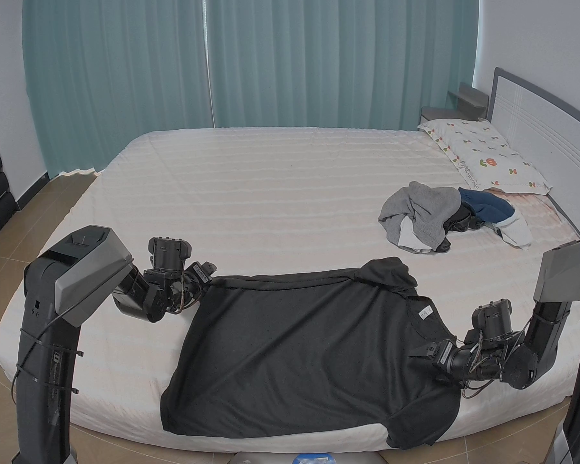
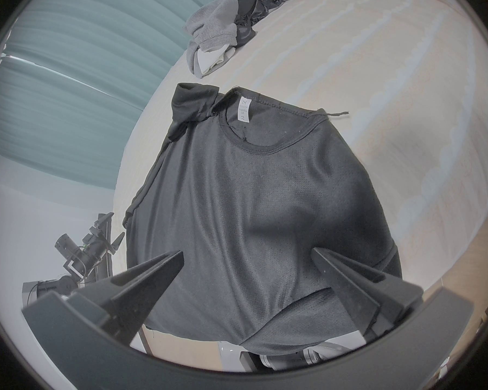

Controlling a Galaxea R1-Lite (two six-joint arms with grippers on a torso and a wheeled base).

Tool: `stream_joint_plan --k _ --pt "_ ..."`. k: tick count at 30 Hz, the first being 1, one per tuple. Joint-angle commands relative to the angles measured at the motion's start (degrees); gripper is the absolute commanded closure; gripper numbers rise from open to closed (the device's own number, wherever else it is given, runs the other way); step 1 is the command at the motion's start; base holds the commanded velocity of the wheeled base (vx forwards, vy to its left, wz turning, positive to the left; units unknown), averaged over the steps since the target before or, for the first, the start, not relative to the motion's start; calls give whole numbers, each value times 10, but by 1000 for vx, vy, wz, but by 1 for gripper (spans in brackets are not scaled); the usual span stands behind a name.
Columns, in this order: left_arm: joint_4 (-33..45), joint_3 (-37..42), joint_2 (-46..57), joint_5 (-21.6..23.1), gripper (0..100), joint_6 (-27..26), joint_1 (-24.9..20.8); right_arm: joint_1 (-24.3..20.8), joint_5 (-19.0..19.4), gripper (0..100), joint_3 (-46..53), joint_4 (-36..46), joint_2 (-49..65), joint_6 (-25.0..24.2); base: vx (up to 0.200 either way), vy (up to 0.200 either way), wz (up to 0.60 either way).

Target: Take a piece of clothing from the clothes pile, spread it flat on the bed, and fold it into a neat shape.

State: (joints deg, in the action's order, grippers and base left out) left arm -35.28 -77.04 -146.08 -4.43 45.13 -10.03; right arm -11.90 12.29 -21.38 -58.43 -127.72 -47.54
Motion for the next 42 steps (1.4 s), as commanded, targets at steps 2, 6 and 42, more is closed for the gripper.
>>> stream_joint_plan --k 2,6,42 --pt "0 -12 -26 1 0 0 5 -4 -4 0 1 -5 -5 -1 0 0 0" --pt "0 -16 -27 0 0 0 5 -5 -4 0 5 -20 -12 -1 0 0 0" --pt "-90 -187 -120 -76 100 39 29 -5 -5 0 12 -42 -16 -1 0 0 0"
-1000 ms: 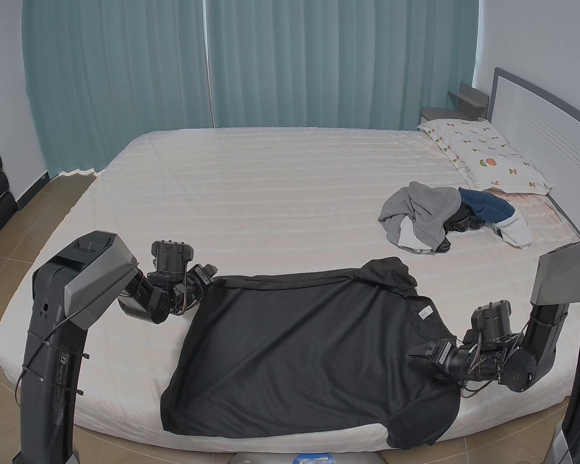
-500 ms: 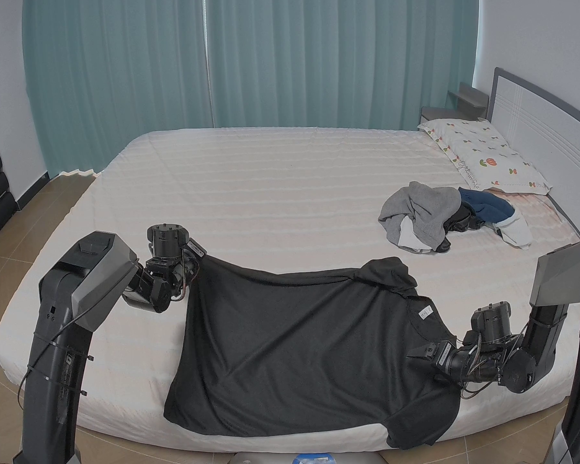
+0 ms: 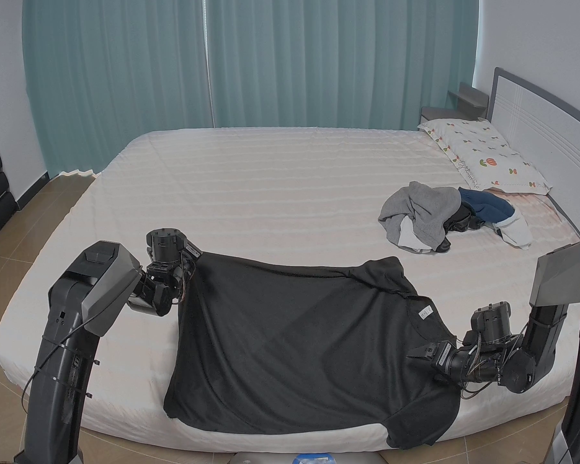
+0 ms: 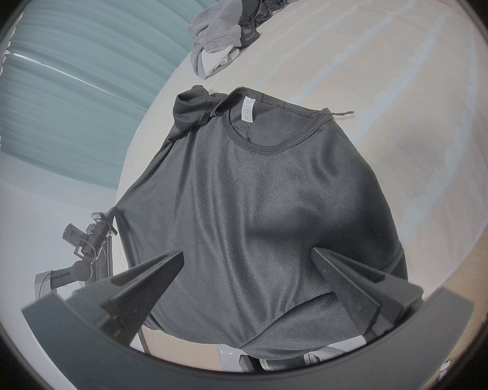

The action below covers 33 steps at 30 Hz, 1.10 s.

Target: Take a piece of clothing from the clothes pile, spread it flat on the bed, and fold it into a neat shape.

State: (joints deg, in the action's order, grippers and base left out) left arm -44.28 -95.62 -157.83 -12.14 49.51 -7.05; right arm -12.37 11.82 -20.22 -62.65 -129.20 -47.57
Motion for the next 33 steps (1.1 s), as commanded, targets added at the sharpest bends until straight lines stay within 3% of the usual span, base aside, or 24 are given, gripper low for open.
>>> stream_joint_plan --k 1,2,6,9,15,19,23,27,30,33 --pt "-1 -1 -4 1 100 -6 -1 0 0 0 -2 0 -1 -2 0 0 0" --pt "-1 -1 -4 2 0 -6 -1 1 0 0 -3 0 -1 -2 0 0 0" --pt "-4 3 -1 2 0 -6 -1 6 -5 0 -19 -4 0 -4 0 0 0" --pt "-34 41 21 -14 0 4 0 4 -40 0 -55 -14 20 -37 0 0 0" --pt "-67 131 70 46 0 28 5 2 -55 0 -120 13 25 -38 0 0 0" --pt "-67 140 75 50 0 38 17 3 -67 0 -219 104 18 9 0 0 0" --pt "-66 162 87 57 0 73 18 -1 -87 0 -317 187 -4 13 0 0 0" --pt "-68 232 129 112 0 98 18 -1 -116 0 -464 289 -76 27 0 0 0" --pt "-68 250 134 134 0 101 14 0 -150 0 -541 353 -119 81 0 0 0" --pt "-69 250 132 131 0 100 13 4 -165 0 -584 359 -149 121 0 0 0"
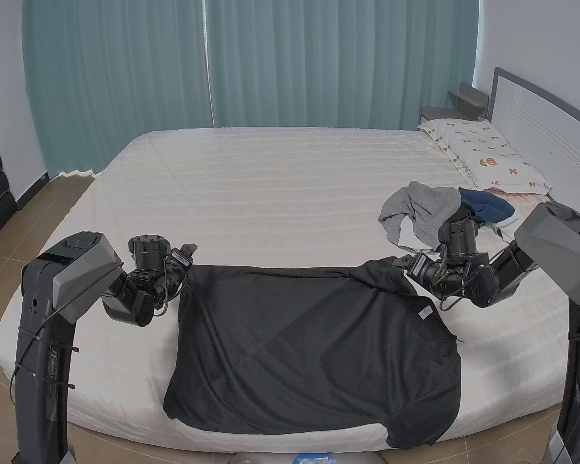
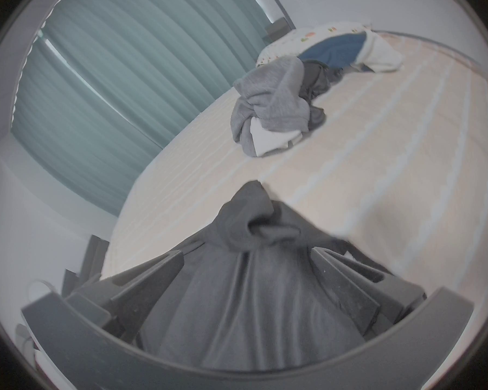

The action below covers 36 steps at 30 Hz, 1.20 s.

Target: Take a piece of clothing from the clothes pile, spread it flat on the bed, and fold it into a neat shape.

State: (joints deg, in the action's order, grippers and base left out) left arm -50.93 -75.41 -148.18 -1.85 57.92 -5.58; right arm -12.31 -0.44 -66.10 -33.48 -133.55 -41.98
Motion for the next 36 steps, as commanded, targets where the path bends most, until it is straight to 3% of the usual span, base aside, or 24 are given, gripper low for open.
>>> stream_joint_plan --k 1,9,10,24,27,36 --pt "-2 49 36 29 0 16 -1 4 -44 0 -150 74 -121 80 0 0 0" --pt "-2 49 35 26 0 16 -2 -9 -58 0 -215 71 -186 120 0 0 0" --pt "-2 48 35 26 0 16 -2 -9 -66 100 -229 71 -195 122 0 0 0" --pt "-3 48 35 25 0 14 -2 -2 -102 100 -375 54 -240 143 0 0 0" --pt "-3 47 33 25 0 12 -3 4 -142 100 -485 37 -286 148 0 0 0" --pt "-4 47 32 24 0 11 -6 6 -101 100 -485 -43 -326 176 0 0 0"
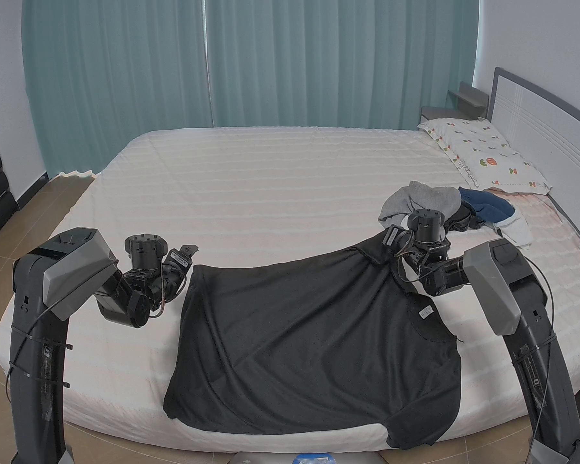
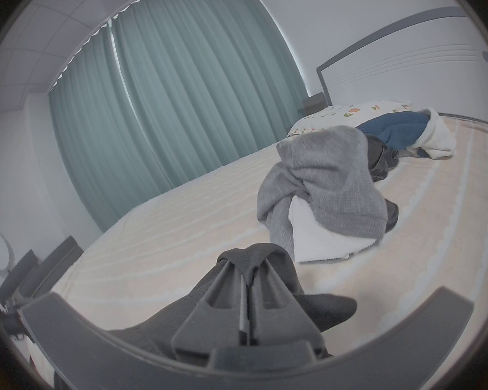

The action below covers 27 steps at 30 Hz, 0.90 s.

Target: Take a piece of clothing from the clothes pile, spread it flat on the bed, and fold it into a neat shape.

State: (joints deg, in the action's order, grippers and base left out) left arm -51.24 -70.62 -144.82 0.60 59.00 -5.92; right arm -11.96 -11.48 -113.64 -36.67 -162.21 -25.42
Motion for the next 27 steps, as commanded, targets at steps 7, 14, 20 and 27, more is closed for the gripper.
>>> stream_joint_plan --k 7,14,20,27 --pt "-9 0 -3 -2 0 -1 -3 7 32 0 -10 -9 -52 9 0 0 0" --pt "-11 -1 -6 -2 0 -1 -3 20 9 0 25 20 20 9 0 0 0" --pt "-10 -3 -6 -2 0 -1 -3 26 46 0 199 20 116 20 0 0 0" --pt "-10 -3 -6 -2 0 -1 -3 26 65 0 279 5 126 70 0 0 0"
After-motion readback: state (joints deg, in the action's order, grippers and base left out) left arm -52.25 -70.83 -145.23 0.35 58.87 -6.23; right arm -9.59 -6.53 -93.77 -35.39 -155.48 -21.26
